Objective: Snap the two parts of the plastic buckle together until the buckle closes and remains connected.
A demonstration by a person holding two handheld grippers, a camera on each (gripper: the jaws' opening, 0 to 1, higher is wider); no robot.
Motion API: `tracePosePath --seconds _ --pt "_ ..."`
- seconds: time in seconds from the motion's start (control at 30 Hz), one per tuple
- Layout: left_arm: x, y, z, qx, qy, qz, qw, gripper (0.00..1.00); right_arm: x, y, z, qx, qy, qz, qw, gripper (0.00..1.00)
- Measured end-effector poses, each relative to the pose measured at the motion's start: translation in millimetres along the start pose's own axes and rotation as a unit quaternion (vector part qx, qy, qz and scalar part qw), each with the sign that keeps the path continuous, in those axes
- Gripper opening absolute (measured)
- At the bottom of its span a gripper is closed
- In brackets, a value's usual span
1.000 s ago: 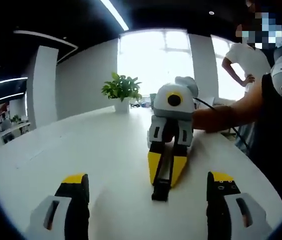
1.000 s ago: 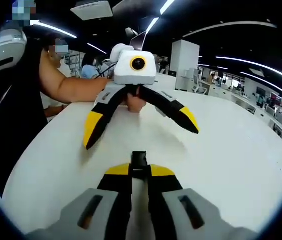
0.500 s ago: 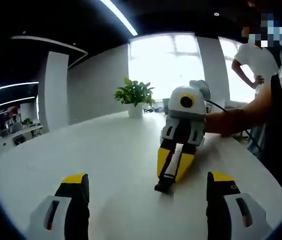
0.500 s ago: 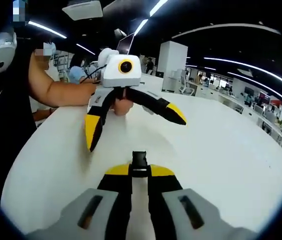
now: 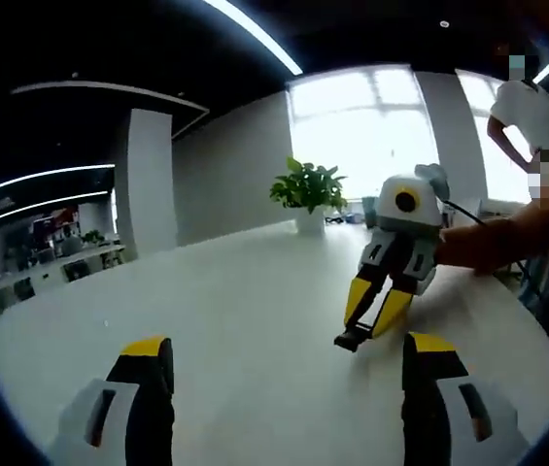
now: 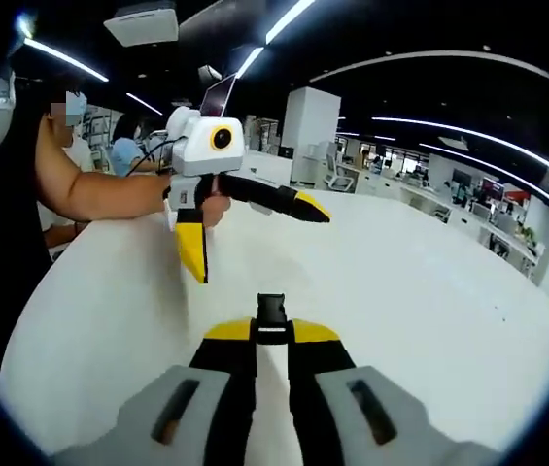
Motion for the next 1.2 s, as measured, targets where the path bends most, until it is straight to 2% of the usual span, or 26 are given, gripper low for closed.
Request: tracePosePath --seconds 0.1,0.17,0.3,0.67,1.2 --pt "-9.0 0.1 1.8 -0.009 0.041 -0.017 0.999 0.99 3.3 -1.3 1.1 -0.003 -0.014 -0.005 0.9999 0.1" --pt "-8.7 3.4 2.5 0.001 0.036 -0.007 0.9993 0.99 5.1 -2.9 1.8 -0.006 -0.022 -0.008 0.9997 0.1" --pt "-11.8 5.9 4.5 0.001 0.058 0.003 0.9983 0.99 8.4 -5.6 3.6 -0.007 -0.045 -0.017 0.9988 0.1" --pt "-20.3 3.9 5.5 -0.004 0.078 0.012 0.9969 0.97 17.1 -10.2 10.4 -0.004 -0.093 -0.034 0.9951 0.1" --pt "-30.5 -1.1 6.5 -0.001 0.102 0.039 0.994 0.98 30.3 -14.9 14.9 -0.005 -0.124 -0.048 0.9911 0.1"
Point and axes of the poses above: the point that each gripper's makers call its tool centre point, and the gripper's own axes: z roughly backward along the fingers, x roughly to its right, y roughly out of its top, the point moved 8 cm from there along z, roughly backward along the fingers, and after that the axes turned 1 degree about -x, right-handed, at the moved point
